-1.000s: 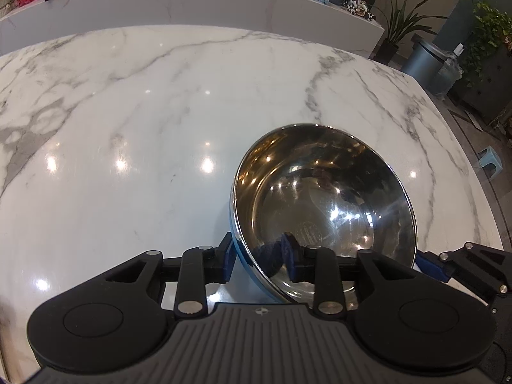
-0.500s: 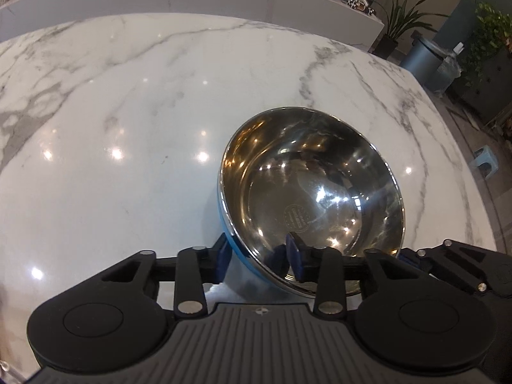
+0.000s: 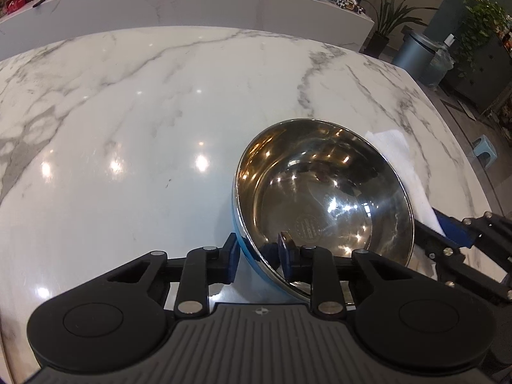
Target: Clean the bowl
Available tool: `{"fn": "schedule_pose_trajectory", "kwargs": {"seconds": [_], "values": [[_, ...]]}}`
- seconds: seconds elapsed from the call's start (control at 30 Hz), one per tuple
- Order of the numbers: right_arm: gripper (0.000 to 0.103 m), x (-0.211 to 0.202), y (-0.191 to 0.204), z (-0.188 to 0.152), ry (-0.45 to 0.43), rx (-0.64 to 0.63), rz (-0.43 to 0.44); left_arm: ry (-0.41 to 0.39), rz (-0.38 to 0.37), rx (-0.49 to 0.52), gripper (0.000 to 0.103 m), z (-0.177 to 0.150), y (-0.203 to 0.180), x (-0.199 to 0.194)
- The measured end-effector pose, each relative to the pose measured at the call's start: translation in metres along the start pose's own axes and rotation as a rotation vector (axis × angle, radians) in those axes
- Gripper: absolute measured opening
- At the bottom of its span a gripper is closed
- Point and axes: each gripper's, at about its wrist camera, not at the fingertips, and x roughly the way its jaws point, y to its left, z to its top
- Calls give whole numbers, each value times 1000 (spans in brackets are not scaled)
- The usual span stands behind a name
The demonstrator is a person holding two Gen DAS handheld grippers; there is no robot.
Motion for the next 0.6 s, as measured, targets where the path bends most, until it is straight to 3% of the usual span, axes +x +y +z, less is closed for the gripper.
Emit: {"fn": "schedule_pose_trajectory", "kwargs": {"seconds": [0.6], "values": [[13,12,27,-14,111,-74,77,-7,3,1,24,-4,-2,-3]]}}
